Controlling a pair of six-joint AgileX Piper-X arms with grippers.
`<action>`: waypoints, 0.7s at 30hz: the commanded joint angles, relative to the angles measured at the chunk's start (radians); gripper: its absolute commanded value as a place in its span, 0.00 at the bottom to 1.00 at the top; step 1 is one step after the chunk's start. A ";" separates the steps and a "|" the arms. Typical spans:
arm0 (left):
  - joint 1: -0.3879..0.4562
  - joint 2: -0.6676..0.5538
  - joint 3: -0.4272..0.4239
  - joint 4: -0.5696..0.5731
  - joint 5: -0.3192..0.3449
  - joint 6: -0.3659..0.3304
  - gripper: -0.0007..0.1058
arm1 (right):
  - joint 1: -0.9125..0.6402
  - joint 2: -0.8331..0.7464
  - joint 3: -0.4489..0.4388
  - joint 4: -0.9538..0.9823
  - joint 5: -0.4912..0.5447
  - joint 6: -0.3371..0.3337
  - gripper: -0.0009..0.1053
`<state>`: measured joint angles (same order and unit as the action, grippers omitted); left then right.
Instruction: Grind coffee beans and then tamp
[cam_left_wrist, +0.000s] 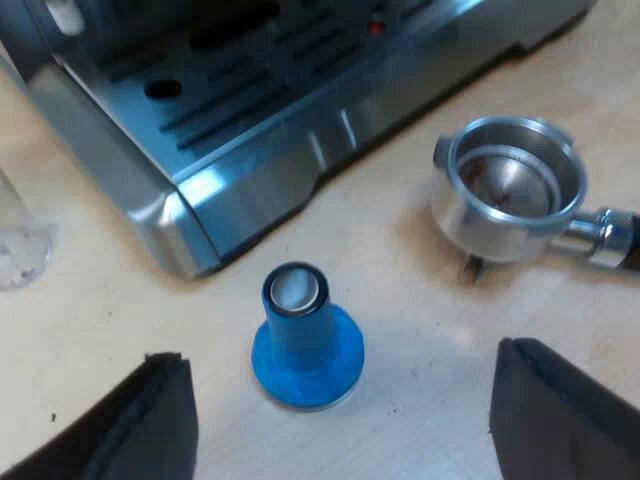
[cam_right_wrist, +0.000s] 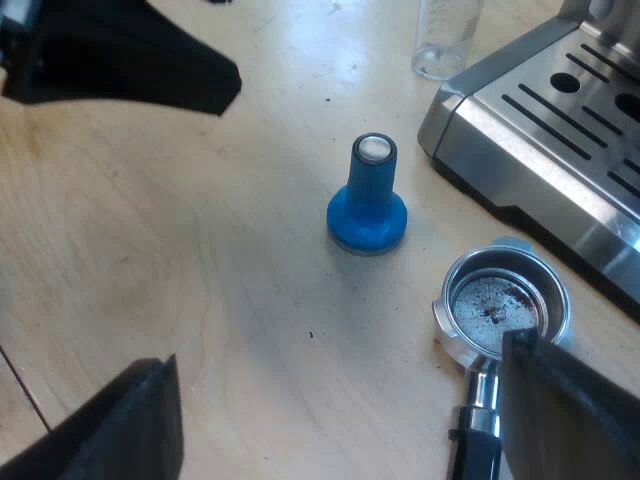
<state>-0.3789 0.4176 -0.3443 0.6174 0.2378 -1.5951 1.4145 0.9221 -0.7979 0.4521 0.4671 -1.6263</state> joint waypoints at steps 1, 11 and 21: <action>-0.002 0.053 0.017 -0.080 -0.009 0.005 0.60 | 0.000 -0.002 -0.010 -0.007 0.008 -0.016 0.65; -0.002 0.242 0.025 -0.248 0.044 0.005 0.60 | 0.000 -0.002 -0.010 -0.007 0.008 -0.016 0.65; -0.002 0.465 0.025 -0.393 0.051 0.005 0.60 | 0.000 -0.002 -0.010 -0.007 0.008 -0.016 0.65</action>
<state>-0.3789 0.8833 -0.3171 0.2472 0.2831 -1.5951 1.4145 0.9221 -0.7979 0.4521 0.4671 -1.6283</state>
